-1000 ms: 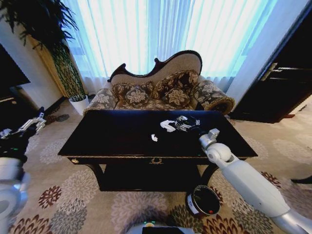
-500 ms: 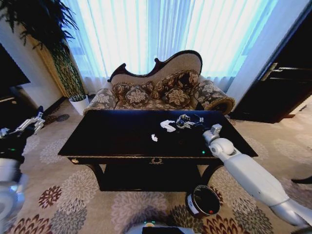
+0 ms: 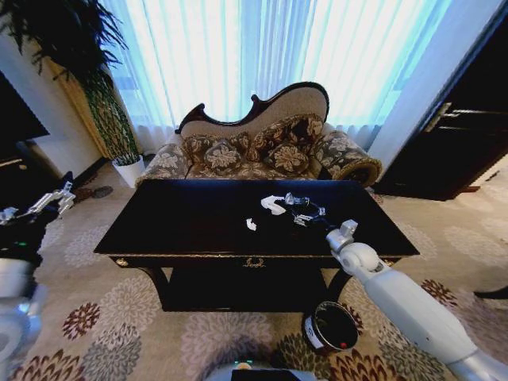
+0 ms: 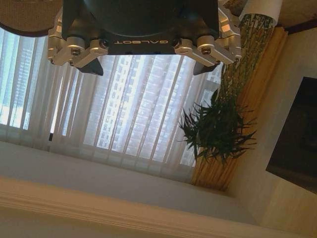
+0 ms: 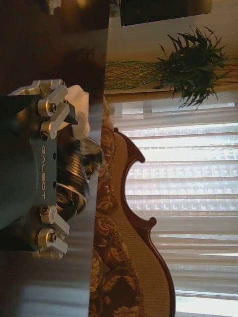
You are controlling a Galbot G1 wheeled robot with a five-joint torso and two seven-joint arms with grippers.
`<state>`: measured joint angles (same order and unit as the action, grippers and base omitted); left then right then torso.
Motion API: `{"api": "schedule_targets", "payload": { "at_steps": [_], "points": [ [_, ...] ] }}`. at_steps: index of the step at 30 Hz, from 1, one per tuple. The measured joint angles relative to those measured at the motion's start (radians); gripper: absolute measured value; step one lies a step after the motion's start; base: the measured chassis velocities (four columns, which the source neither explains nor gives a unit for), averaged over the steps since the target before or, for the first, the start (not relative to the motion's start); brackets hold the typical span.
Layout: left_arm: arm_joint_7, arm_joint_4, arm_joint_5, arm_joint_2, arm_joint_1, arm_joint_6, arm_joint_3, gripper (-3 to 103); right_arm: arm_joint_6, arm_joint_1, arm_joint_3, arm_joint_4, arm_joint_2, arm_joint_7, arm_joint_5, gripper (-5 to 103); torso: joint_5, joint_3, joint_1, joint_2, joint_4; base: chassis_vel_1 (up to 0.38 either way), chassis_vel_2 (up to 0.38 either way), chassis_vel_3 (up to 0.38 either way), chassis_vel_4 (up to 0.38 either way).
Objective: Move to the front of the table and place the trash on the table into the trash bin.
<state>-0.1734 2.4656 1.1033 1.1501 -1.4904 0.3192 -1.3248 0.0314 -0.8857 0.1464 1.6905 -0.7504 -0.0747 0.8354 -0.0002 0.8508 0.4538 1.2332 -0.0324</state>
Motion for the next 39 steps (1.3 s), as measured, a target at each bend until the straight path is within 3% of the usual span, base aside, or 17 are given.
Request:
{"api": "schedule_targets", "payload": {
  "at_steps": [3,15,23,27,31,37,39],
  "points": [
    [0.003,0.012,0.025,-0.001,-0.003,0.000,-0.015,100,-0.001,-0.002,0.021,0.019,0.010,0.003,0.002,99,0.0002,0.000,0.000,0.000,0.0000,0.000,0.000,0.000,0.000],
    [0.005,0.005,0.001,0.000,0.018,0.000,0.035,100,-0.009,-0.039,0.123,0.079,0.088,0.009,0.041,100,0.0003,0.000,0.000,0.000,-0.0001,0.000,0.000,0.000,0.000],
    [0.003,0.012,-0.007,0.018,0.012,0.002,0.036,100,-0.107,-0.040,0.168,0.155,0.168,0.063,0.100,100,-0.0001,0.000,0.000,0.000,-0.0001,0.000,0.000,0.000,0.000],
    [0.003,0.025,-0.008,0.026,0.005,0.002,0.034,100,-0.121,0.020,0.145,0.151,0.190,0.051,0.056,100,0.0001,0.000,0.000,0.000,-0.0001,0.000,0.000,0.000,0.000],
    [0.003,0.024,-0.001,0.029,-0.001,0.002,0.015,100,-0.131,0.150,0.048,0.120,0.225,0.037,-0.114,100,0.0001,0.000,0.000,0.000,0.0001,0.000,0.000,0.000,0.000],
    [0.004,0.021,0.000,0.026,-0.005,0.002,0.007,100,-0.178,0.267,-0.072,0.115,0.278,0.036,-0.250,100,0.0001,0.000,0.000,0.000,0.0002,0.000,0.000,0.000,0.000],
    [0.004,0.022,0.003,0.022,-0.002,0.001,0.006,100,-0.204,0.319,-0.126,0.109,0.306,0.000,-0.323,100,0.0000,0.000,0.000,0.000,-0.0001,0.000,0.000,0.000,0.000]
  ]
}}
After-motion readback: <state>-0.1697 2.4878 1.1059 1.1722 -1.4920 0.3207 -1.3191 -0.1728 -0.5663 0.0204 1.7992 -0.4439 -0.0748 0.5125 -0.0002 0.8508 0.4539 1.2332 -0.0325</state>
